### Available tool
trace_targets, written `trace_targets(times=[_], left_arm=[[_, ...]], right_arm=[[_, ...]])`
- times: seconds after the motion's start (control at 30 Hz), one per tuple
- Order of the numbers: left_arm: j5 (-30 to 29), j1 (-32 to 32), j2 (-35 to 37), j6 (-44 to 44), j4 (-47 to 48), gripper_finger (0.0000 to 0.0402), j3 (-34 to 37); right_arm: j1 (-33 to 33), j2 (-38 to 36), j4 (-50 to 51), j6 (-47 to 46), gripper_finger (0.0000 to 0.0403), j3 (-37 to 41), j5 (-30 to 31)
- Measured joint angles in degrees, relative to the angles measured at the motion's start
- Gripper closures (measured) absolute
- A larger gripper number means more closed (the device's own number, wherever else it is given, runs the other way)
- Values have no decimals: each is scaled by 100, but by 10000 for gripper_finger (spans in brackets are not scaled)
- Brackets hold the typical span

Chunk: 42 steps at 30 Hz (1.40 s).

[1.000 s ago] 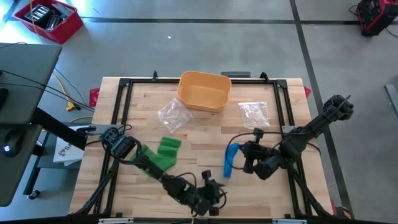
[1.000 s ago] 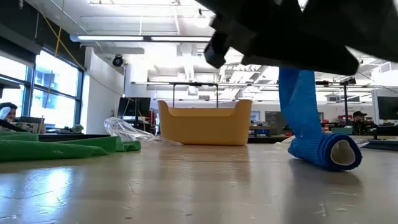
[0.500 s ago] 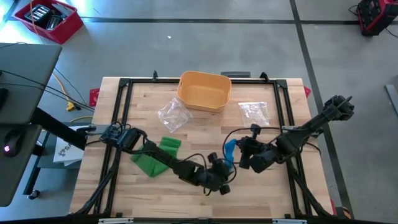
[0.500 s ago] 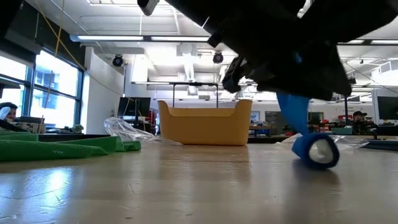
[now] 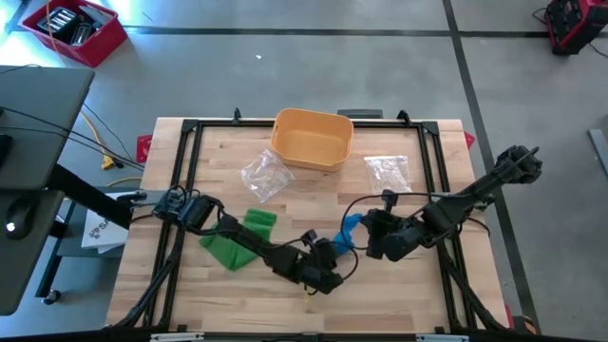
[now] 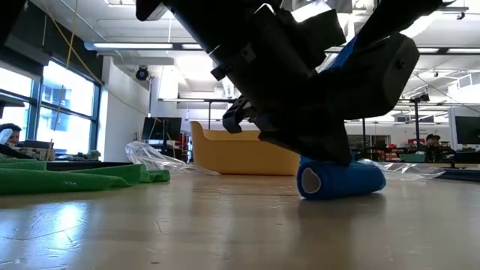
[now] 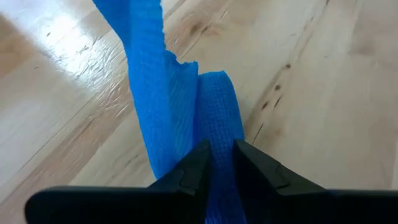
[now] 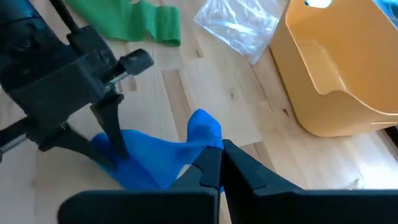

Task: Roll bandage
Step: Roll the blue bandage

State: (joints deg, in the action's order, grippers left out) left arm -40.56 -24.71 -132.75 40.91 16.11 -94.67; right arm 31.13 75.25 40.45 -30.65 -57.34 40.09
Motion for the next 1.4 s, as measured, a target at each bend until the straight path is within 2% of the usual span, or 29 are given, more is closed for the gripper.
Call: trace_targets(times=[0.17,0.37,0.47,0.57,0.83,0.97,1.1,1.27,1.4], left_arm=[[153,-62,0,-50,52,339,0],[459,-174,-208,-70,-144,339,-32],[1075,-254,-411,-96,-433,339,-42],[1315,-366,-583,-257,-726,340,-23],[1202,-516,-577,-302,-745,339,-7],[1117,-568,-577,-302,-744,339,-2],[803,-680,-491,-265,-744,339,9],[245,-985,-114,-243,-492,339,59],[-586,-1269,356,-312,-678,339,21]], right_arm=[[-523,8,170,365,403,0,321],[-1742,88,36,1217,403,0,330],[-2353,284,-199,1745,403,9,178],[-2916,616,-550,2286,403,9,-64],[-3878,1746,-1678,3419,403,9,-677],[-3911,2086,-1688,3521,403,9,-944],[-3646,2023,-1502,3523,403,9,-1016],[-2900,1325,-1082,3333,403,9,-1038],[-2107,556,-861,3209,403,9,-1035]])
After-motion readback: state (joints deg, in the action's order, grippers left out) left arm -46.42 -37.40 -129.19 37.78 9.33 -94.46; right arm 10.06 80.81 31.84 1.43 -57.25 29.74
